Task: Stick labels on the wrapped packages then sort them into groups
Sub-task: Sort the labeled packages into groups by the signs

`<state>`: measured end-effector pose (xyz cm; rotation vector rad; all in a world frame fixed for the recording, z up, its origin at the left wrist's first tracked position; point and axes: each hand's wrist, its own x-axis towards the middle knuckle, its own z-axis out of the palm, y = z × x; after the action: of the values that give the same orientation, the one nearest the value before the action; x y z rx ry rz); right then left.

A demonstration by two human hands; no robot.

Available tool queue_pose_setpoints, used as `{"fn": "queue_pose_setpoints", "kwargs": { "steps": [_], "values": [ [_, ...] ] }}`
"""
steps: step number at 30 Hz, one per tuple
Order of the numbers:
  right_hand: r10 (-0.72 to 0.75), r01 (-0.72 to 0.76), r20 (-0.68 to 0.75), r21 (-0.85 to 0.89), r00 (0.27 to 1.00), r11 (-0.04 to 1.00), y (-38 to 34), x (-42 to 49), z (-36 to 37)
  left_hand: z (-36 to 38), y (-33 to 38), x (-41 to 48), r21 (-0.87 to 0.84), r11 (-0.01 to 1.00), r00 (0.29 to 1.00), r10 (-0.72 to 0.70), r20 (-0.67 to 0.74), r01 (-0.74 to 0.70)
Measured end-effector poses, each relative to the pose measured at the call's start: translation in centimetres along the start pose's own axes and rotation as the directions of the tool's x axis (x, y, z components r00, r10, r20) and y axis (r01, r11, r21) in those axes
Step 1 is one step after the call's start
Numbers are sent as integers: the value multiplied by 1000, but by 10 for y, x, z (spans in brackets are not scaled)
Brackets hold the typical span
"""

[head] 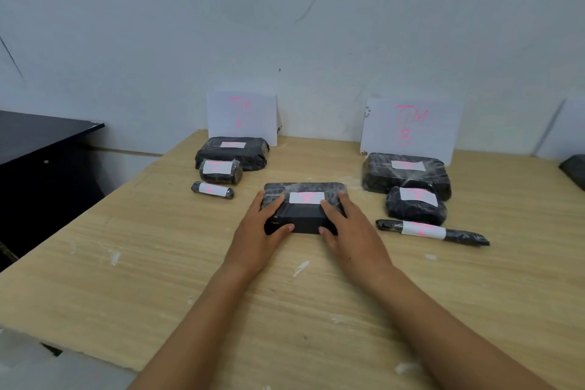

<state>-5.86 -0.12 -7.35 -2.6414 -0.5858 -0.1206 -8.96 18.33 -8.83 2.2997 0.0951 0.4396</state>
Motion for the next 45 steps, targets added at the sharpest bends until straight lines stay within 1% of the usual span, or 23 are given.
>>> {"fn": "queue_pose_setpoints", "kwargs": {
  "steps": [3, 9, 12, 15, 19, 23, 30, 33, 36, 39, 42, 45],
  "values": [
    [-7, 7, 5, 10, 1000, 1000, -1, -7, 0, -4, 1, -3, -22, 1000, 1000, -17, -14, 17],
    [-35, 36, -22, 45, 999, 998, 10, -43, -16, -15, 5, -23, -36, 999, 1000, -17, 6, 17],
    [-8, 8, 0, 55, 1000, 998, 28, -72, -24, -18, 10, -43, -35, 999, 1000, -25, 17, 26],
    [35, -34, 32, -9, 999, 999, 45, -98, -35, -21, 16, -66, -46, 999, 1000, -13, 22, 14],
    [47, -33, 107, -132, 993, 991, 63, -126, -46, -19, 28, -91, -31, 999, 999, -3, 50, 5],
    [118, -90, 152, -180, 981, 979, 84, -148, -56, -13, 45, -110, -34, 998, 997, 48, 58, -47],
    [155, -134, 135, -158, 979, 978, 103, -170, -66, 21, 80, -127, -61, 996, 989, 70, 134, -62],
    [143, -130, 122, -112, 982, 985, 109, -175, -70, 41, 92, -126, -80, 990, 983, 124, 136, -114],
    [131, -126, 75, -67, 988, 990, 118, -177, -75, 58, 105, -121, -107, 985, 979, 151, 139, -137],
    [160, -158, 44, -56, 986, 986, 133, -175, -79, 71, 114, -114, -137, 981, 971, 163, 177, -140],
    [177, -175, 27, -53, 984, 983, 142, -173, -81, 79, 120, -105, -182, 980, 973, 111, 200, -74],
    [159, -160, -28, -50, 987, 986, 143, -172, -78, 83, 124, -98, -181, 983, 975, 77, 208, -39]
  ]
}}
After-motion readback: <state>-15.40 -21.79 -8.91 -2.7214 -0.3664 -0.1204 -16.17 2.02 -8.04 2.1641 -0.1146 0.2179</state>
